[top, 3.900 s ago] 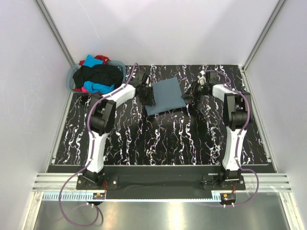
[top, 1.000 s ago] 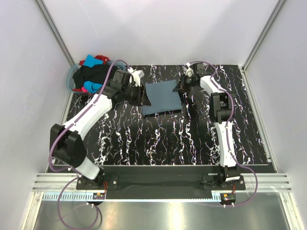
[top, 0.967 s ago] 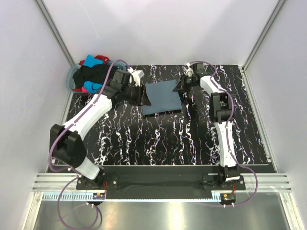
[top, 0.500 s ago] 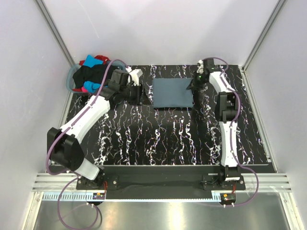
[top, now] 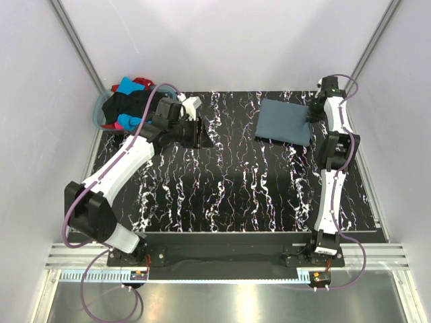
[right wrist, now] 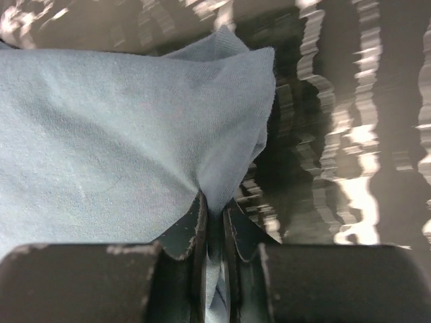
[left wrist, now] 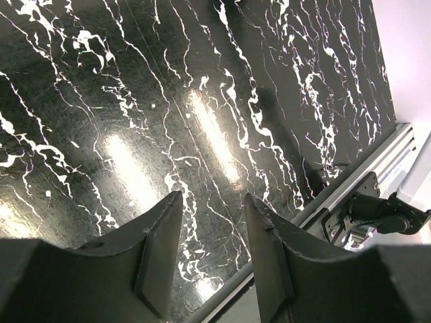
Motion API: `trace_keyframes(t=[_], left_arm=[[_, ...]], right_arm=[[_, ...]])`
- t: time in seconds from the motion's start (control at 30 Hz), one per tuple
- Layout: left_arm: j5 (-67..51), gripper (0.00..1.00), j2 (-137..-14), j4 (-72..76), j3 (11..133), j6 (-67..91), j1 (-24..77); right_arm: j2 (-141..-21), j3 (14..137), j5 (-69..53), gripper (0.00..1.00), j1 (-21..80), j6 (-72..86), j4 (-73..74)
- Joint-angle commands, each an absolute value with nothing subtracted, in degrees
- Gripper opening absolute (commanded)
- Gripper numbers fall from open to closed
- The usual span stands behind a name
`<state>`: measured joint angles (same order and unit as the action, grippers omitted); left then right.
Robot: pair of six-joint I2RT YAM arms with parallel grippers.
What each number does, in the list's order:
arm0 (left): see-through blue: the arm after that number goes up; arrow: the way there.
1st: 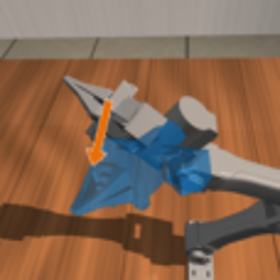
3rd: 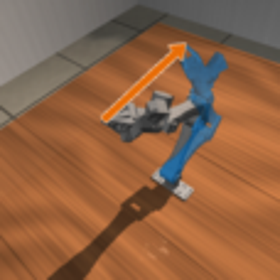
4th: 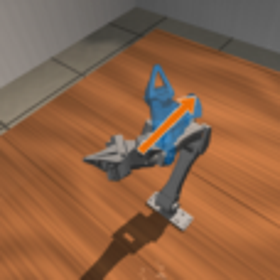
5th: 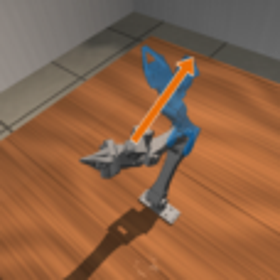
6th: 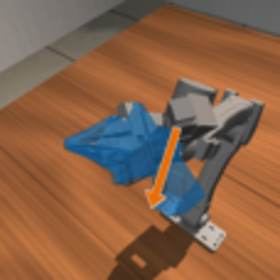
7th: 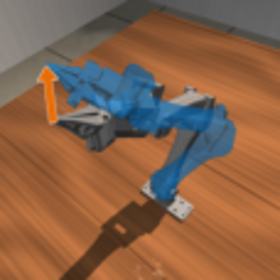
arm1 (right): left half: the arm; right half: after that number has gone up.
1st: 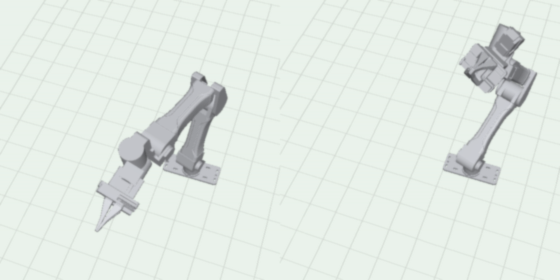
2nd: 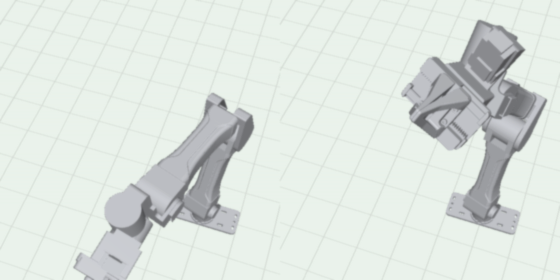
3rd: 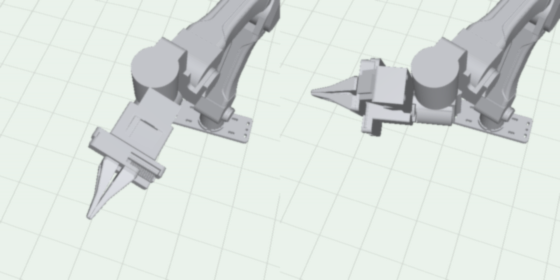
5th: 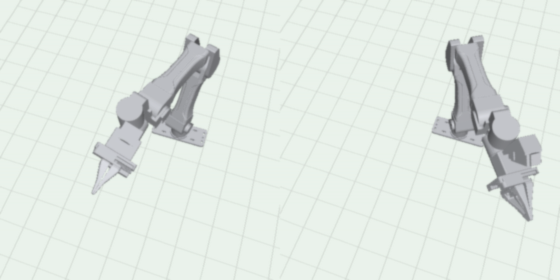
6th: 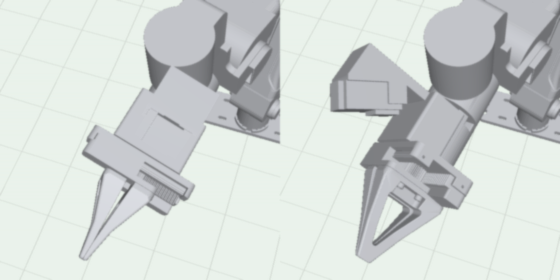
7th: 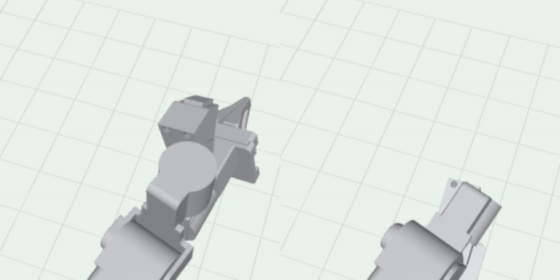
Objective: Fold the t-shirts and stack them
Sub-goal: Neatly place the folded tshirt to the corner
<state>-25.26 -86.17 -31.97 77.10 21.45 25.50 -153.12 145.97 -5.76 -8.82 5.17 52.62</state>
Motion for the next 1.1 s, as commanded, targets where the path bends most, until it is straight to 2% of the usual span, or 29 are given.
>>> trace_keyframes(t=[0.0, 0.2, 0.43, 0.7, 0.93, 0.97, 1.07], left_arm=[[-24.7, 0.47, -83.23, -29.97, 76.73, 21.45, 25.66], [-26.19, 0.48, -82.35, -29.88, 76.64, 22.06, 26.28], [-28.39, 0.49, -83.23, -29.88, 77.08, 22.33, 27.07], [-31.73, 0.5, -85.17, -29.97, 77.43, 22.5, 27.07], [-27.95, 0.52, -84.9, -29.97, 77.61, 20.92, 26.54], [-27.86, 0.52, -84.99, -30.06, 77.61, 20.83, 26.46], [-27.86, 0.52, -85.25, -30.06, 77.43, 20.92, 26.37]], right_arm=[[-155.48, 150.72, -0.53, 0.15, -11.15, 1.75, 54.93], [-158.55, 157.14, -0.35, 0.17, -14.94, -0.61, 51.16], [-159.96, 157.68, 6.94, 0.18, -14.94, -7.99, 43.08], [-161.28, 157.76, 6.94, 0.2, -14.5, -14.4, 34.99], [-163.74, 159.7, 6.86, 0.22, -14.33, -16.43, 30.86], [-163.91, 159.7, 7.81, 0.23, -13.98, -17.31, 30.33], [-163.83, 160.31, 12.11, 0.47, -13.54, -19.6, 27.95]])
